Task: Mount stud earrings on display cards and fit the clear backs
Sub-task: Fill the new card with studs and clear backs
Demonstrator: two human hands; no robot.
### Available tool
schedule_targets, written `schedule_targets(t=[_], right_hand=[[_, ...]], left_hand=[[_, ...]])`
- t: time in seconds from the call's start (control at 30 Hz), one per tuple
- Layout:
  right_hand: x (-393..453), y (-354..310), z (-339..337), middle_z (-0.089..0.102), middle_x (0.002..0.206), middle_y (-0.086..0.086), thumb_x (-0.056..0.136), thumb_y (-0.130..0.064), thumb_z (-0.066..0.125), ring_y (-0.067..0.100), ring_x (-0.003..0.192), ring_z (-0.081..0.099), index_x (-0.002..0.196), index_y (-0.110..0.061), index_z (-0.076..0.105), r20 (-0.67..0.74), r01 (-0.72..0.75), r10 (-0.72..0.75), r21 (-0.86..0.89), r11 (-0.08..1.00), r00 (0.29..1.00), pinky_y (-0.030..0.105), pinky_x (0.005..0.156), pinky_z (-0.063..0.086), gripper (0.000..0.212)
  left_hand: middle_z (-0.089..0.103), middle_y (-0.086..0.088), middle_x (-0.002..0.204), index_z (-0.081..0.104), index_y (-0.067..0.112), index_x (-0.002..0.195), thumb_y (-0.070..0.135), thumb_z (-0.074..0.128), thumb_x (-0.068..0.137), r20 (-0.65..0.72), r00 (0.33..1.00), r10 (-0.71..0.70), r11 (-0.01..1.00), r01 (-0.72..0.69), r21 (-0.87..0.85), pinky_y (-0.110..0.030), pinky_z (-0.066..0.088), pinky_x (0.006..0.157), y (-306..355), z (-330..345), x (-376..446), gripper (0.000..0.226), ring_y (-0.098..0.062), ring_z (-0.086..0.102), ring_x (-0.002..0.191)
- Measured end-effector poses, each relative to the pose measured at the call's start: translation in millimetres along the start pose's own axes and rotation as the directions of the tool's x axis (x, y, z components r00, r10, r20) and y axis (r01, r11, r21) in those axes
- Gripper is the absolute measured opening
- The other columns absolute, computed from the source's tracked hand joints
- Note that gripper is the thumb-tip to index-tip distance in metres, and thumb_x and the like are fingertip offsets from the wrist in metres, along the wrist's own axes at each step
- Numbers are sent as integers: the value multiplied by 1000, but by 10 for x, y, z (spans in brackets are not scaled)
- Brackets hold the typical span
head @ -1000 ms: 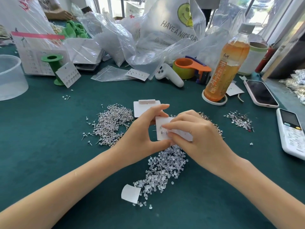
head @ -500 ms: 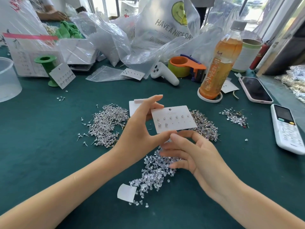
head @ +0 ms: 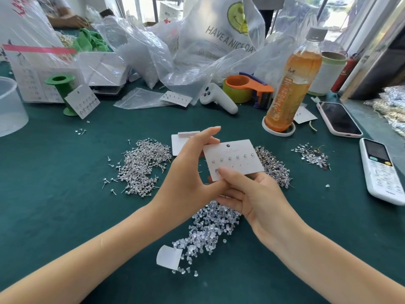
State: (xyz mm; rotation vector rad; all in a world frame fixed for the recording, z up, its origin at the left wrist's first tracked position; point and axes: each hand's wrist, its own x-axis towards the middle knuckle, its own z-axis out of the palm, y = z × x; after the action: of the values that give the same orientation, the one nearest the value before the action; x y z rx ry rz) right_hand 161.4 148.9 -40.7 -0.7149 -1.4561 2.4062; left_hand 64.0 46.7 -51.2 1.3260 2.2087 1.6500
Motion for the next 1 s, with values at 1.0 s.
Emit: schedule_targets(t=[1.0], right_hand=[[54, -20, -727, 67, 85, -20, 79, -2, 73, -6, 76, 62, 86, -30, 68, 365, 732, -710, -608, 309, 602, 6, 68, 45, 30]], left_hand=[[68, 11, 78, 71, 20, 84, 14, 72, 82, 328, 941, -78, 974, 1, 228, -7, 41, 66, -354, -250, 189, 7, 0, 59, 73]])
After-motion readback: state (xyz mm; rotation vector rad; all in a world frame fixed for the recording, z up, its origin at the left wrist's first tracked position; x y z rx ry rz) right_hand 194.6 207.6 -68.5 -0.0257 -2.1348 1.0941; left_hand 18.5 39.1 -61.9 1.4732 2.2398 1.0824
